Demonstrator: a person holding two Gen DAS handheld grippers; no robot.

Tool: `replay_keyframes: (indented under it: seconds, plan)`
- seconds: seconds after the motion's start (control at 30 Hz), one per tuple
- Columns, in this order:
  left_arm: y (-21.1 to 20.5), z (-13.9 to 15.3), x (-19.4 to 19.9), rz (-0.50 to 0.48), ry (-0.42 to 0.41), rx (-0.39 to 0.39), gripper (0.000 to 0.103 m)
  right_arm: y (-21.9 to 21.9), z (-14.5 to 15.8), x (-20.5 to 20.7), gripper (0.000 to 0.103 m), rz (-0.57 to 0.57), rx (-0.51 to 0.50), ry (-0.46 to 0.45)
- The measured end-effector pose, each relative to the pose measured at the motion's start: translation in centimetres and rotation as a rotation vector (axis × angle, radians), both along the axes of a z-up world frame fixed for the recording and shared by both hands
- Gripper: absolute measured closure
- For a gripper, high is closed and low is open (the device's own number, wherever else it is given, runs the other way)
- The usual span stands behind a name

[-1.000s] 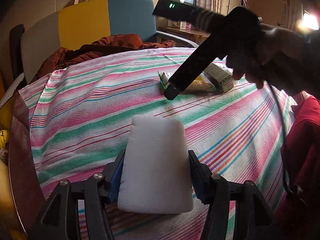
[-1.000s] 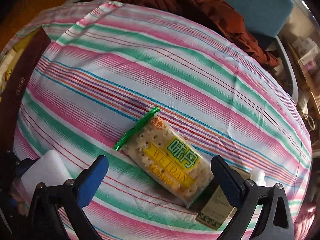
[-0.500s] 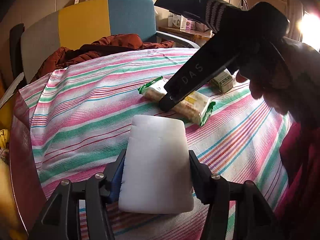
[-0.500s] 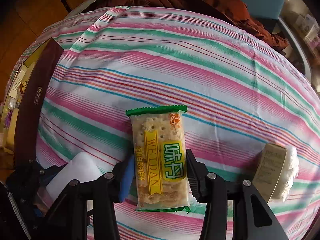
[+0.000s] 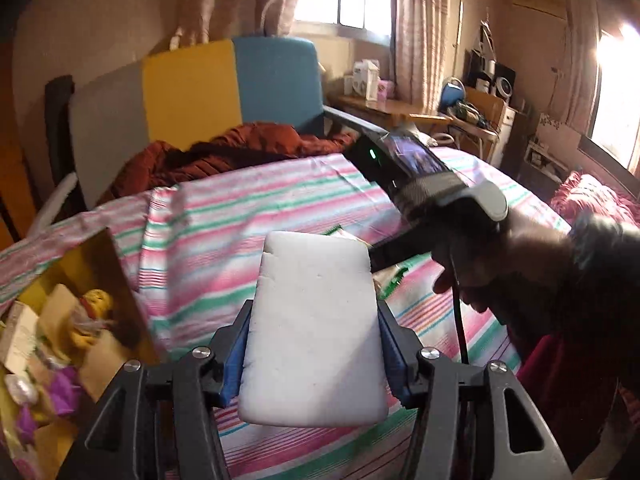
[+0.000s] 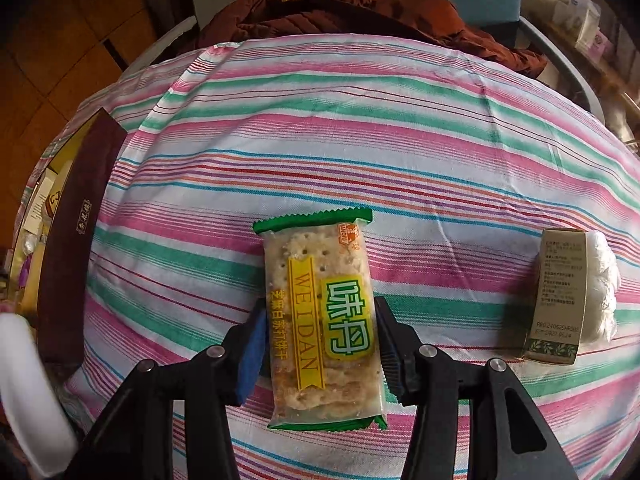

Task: Organize objects
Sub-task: 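Carry the sponge and cracker packet to the gold tray and open both grippers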

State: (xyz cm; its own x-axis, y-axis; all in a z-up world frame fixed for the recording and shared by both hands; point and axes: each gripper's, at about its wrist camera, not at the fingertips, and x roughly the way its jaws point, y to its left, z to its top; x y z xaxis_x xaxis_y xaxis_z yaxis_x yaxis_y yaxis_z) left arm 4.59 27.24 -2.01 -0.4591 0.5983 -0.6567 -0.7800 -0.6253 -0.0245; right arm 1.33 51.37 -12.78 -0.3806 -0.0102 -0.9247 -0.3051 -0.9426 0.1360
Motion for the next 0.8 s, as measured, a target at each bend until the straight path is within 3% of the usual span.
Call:
replay_keyframes:
  seconds: [0.33,0.63,0.8]
  plan:
    - [-5.3,2.7,-2.1,0.186,0.043,-0.001,0.046,-3.6,1.4,0.0,0.053,0.029,0.098,0.011]
    - [-11.1,2.5,-4.0,0.305,0.016,0.017,0.046,-2.8,2.2,0.3,0.055,-0.034,0.045,0.015]
    - [-16.0,2.0,-5.5,0.412,-0.016,0.051,0.046,-5.2,3.2,0.0,0.055,-0.034,0.01,0.039]
